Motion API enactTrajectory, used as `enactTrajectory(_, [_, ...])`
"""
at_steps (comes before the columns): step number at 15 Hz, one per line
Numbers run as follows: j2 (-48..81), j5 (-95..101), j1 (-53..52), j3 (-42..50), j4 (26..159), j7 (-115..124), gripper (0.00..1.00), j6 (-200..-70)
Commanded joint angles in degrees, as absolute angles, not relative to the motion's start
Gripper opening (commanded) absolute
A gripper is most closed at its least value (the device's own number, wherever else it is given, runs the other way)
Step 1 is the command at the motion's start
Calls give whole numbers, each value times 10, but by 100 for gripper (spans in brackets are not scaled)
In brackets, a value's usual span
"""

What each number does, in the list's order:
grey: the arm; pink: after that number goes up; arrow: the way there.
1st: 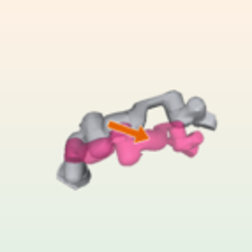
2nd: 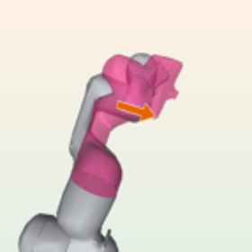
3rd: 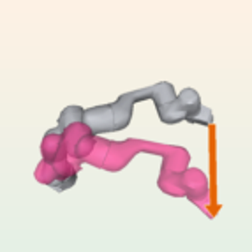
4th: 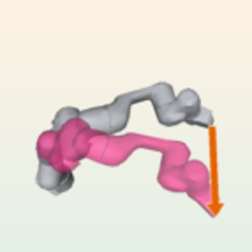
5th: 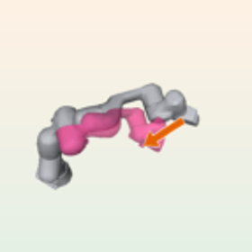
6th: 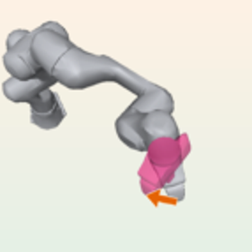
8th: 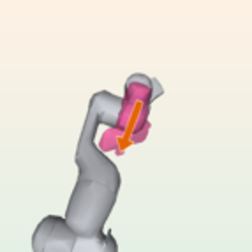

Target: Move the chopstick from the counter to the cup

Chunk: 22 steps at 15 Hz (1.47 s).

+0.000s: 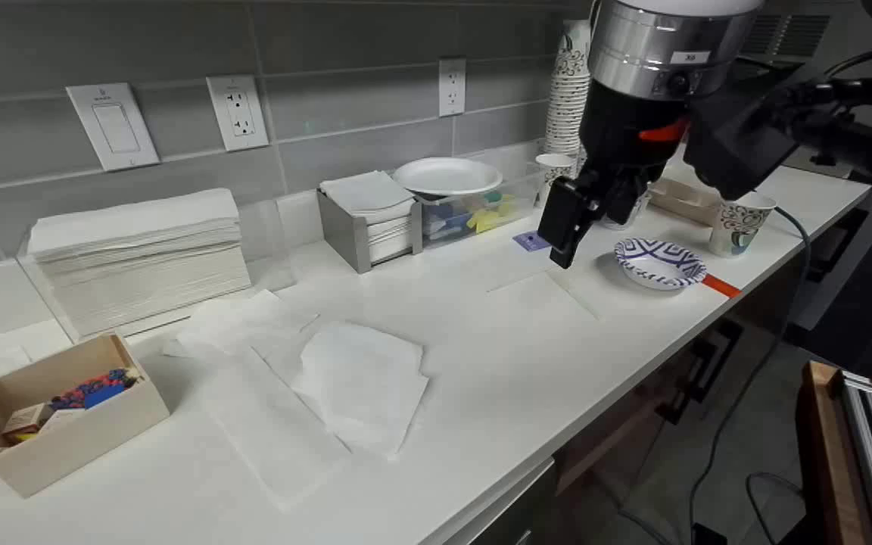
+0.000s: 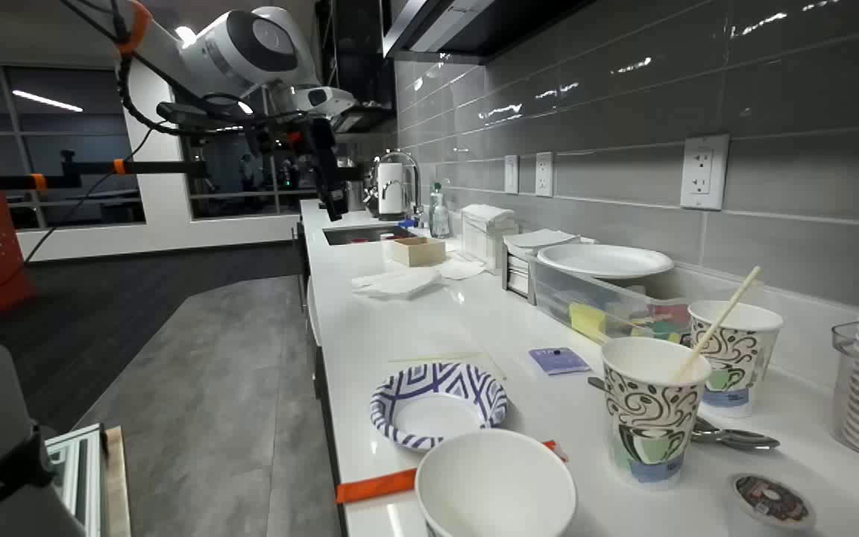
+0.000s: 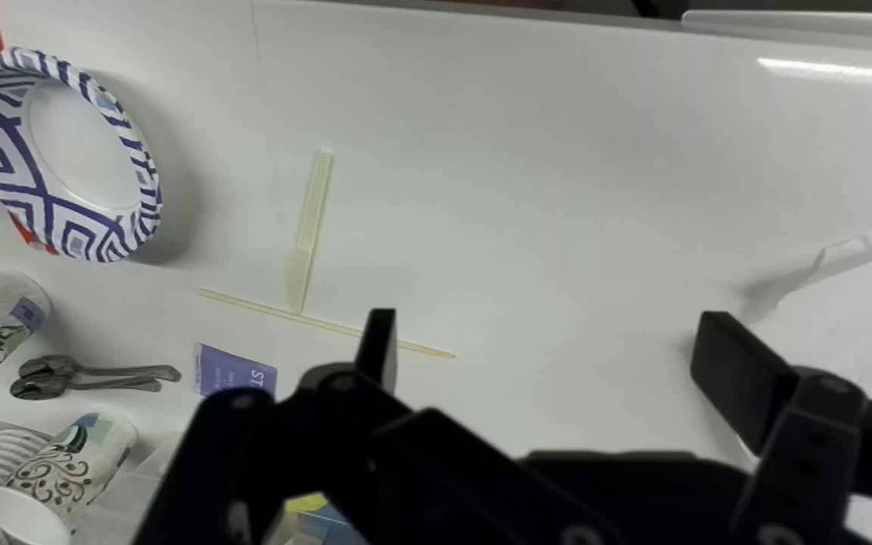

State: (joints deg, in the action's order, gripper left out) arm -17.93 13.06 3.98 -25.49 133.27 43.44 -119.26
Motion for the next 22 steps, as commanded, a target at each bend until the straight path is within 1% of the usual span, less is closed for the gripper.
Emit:
enactTrajectory(1, [-174,143,5,-223,1331,444,100,-1189])
enactTrajectory(12, [-174,143,5,-223,1331,444,100,-1189])
enactTrajectory(17, [-121,156,-9,-150,1287,238,100,-1204])
enactTrajectory(22, [-35,163,-9,-84,1213,31,100,-1210])
